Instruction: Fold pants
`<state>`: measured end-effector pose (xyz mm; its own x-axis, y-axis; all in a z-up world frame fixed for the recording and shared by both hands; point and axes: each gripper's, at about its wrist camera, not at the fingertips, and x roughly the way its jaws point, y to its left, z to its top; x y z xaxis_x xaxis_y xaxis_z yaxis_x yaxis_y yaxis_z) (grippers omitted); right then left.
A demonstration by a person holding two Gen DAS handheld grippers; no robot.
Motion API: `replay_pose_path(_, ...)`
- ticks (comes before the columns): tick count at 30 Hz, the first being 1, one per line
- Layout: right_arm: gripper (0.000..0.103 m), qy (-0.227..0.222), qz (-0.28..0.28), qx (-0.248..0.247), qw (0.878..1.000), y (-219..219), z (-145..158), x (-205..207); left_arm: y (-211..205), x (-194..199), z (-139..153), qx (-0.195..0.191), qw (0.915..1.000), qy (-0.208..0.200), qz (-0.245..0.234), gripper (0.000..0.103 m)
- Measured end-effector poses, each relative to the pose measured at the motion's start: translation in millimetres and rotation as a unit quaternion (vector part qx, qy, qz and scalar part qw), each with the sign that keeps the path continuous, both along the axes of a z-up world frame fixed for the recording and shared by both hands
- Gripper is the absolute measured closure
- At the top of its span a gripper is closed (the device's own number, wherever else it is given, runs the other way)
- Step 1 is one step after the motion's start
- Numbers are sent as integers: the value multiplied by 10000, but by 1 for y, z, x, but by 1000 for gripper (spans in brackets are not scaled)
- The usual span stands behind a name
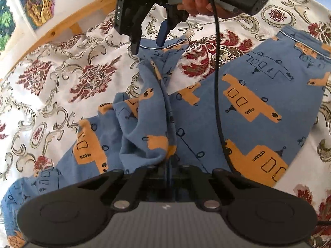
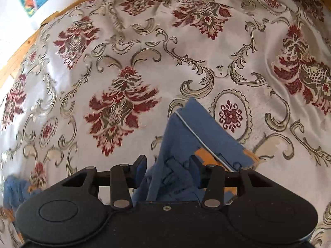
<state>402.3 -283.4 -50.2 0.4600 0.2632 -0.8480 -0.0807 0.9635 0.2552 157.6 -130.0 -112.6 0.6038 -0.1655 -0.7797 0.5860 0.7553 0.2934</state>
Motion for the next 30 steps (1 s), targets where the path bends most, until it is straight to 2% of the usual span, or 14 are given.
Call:
replay_pose_path(5,55,355,-290,322,9984,-4,-5,30,2,1,2,-69,10000,26,3,101)
replay_pose_path(7,58,494,-277,181,9982,-1,-7,40,3,1,2,-94,9999,46,15,101)
replay_pose_path(8,68,531,-244,73,9983,2,-8,43,3,2,2,-103,9999,51,20,102)
replay_pose_path(9,72,581,-215,-12,9981,5,-9,45,2,2,2,-100,9999,46,17,102)
replay_pose_path(10,81,636,-163,-66,9978,7,-11,47,2,2,2,-101,9999,38,18,102)
replay_pose_path(11,96,653,-129,-104,9977,8,-12,47,2,2,2,-106,9999,35,21,102)
replay_pose_path(12,103,650,-114,-142,9977,9,-12,47,3,2,1,-110,9999,33,25,102)
replay_pose_path(15,103,511,-165,38,9985,2,-8,38,3,2,1,-132,9999,39,26,102)
replay_pose_path(19,103,34,-442,382,9983,-24,10,10,5,0,3,-157,9999,-5,0,103)
replay_pose_path(24,103,-490,-624,808,9936,-60,35,-34,12,-2,14,-474,9988,89,-5,103)
replay_pose_path(30,103,-1337,-635,764,9860,-93,71,-100,20,-9,33,-848,9961,203,-109,103)
